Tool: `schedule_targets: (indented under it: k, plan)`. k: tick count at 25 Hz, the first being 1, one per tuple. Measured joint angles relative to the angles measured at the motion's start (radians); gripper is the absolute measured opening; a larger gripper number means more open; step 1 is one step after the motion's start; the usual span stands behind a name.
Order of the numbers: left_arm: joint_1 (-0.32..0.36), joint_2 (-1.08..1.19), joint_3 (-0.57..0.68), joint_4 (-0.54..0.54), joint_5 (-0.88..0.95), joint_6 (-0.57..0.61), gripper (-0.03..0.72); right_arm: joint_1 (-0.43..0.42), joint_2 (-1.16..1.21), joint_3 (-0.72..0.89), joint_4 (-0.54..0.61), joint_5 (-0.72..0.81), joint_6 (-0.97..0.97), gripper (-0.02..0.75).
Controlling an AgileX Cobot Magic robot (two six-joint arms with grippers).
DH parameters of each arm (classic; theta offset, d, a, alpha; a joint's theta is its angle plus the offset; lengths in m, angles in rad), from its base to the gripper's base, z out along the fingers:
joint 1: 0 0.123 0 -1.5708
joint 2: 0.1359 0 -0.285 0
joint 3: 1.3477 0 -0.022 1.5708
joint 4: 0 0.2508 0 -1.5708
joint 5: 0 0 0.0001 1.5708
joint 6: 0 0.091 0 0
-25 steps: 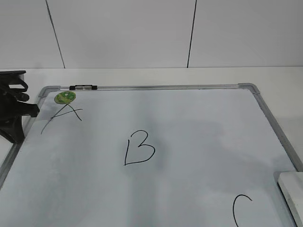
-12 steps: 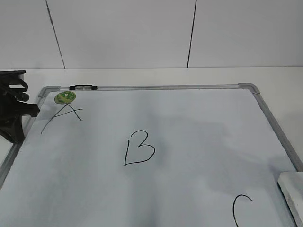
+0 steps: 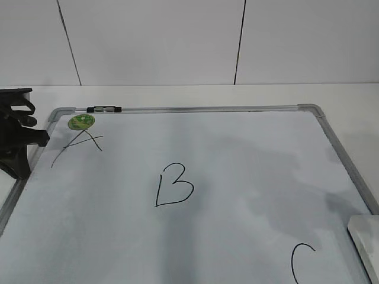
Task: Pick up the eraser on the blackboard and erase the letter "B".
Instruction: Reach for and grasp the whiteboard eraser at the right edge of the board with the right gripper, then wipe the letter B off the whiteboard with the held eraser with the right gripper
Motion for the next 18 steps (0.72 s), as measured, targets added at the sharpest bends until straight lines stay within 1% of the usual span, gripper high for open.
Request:
schedule_targets:
  k: [9, 18]
  plan:
    - [0.0, 0.0, 0.0, 0.0, 0.001, 0.0, 0.02, 0.0, 0.153, -0.002, 0.009, -0.107, 0.0, 0.66]
    - [0.0, 0.0, 0.0, 0.0, 0.001, 0.0, 0.02, 0.0, 0.26, -0.005, 0.013, -0.156, 0.0, 0.66]
